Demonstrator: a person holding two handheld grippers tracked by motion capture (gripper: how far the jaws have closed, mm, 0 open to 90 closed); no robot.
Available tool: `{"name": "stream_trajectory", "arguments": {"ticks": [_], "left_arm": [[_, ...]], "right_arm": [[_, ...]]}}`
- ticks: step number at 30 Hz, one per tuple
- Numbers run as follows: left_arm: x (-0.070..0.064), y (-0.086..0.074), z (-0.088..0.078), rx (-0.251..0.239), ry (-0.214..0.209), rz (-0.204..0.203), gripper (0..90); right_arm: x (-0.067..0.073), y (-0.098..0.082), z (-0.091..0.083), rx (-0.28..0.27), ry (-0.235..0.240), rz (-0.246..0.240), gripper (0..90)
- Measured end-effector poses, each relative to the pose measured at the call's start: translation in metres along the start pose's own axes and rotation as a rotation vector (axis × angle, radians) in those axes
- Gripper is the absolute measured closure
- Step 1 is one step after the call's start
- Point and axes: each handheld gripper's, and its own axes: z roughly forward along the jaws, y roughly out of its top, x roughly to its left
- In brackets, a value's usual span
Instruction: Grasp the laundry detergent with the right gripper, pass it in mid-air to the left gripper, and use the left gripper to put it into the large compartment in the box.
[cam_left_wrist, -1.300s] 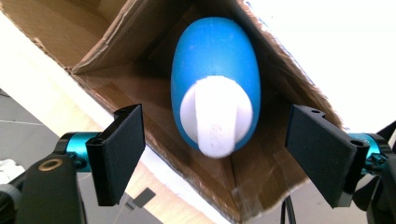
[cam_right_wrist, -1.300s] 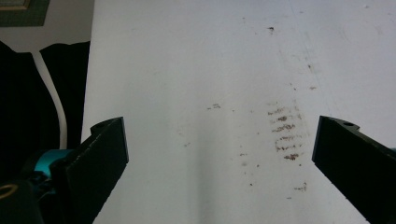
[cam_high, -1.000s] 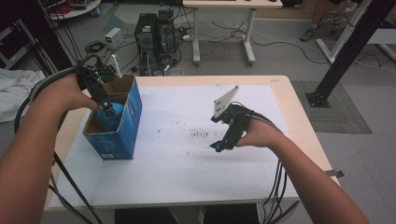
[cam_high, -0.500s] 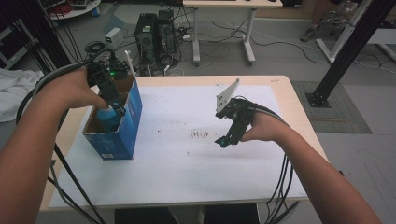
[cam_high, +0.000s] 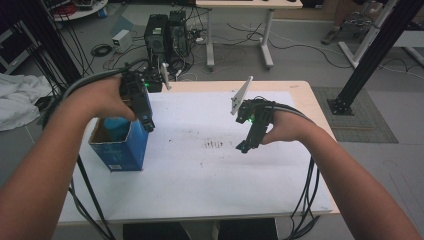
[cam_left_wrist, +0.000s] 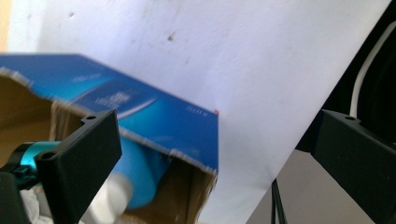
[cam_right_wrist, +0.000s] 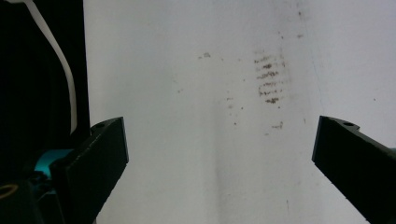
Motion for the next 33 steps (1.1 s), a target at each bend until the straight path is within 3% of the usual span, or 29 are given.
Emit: {"name": "stream_trajectory", "arguments": {"ticks": [1,3,6,7,10,13,17,22,26,33], "left_arm": [[0.000,0.000,0.000,0.000,0.000,0.000,1.7],[-0.004,0.011,0.011,0.004,-0.009,0.046,1.7],[-0.005,0.016,0.016,0.011,-0.019,0.067,1.7],[-0.008,0.025,0.029,0.011,-0.010,0.116,1.7],[-0.010,0.030,0.037,-0.001,-0.006,0.137,1.7],[-0.010,0.035,0.049,-0.018,-0.019,0.151,1.7],[-0.010,0.040,0.066,-0.005,-0.033,0.162,1.7],[-0.007,0.041,0.080,-0.014,-0.059,0.186,1.7],[-0.006,0.040,0.083,-0.003,-0.058,0.188,1.7],[-0.003,0.036,0.079,-0.032,-0.068,0.189,1.7]], "right_arm": [[0.000,0.000,0.000,0.000,0.000,0.000,2.8],[-0.003,0.002,0.005,0.043,0.009,-0.005,2.8],[-0.004,0.002,0.007,0.052,0.010,-0.007,2.8],[-0.006,0.003,0.012,0.096,0.010,-0.001,2.8],[-0.008,0.003,0.015,0.120,0.002,0.002,2.8],[-0.010,0.003,0.019,0.142,0.002,0.004,2.8],[-0.013,0.003,0.026,0.186,-0.005,0.001,2.8],[-0.018,0.002,0.029,0.193,-0.005,0.006,2.8],[-0.020,0.000,0.031,0.210,-0.012,0.010,2.8],[-0.023,-0.004,0.029,0.213,-0.015,0.031,2.8]]}}
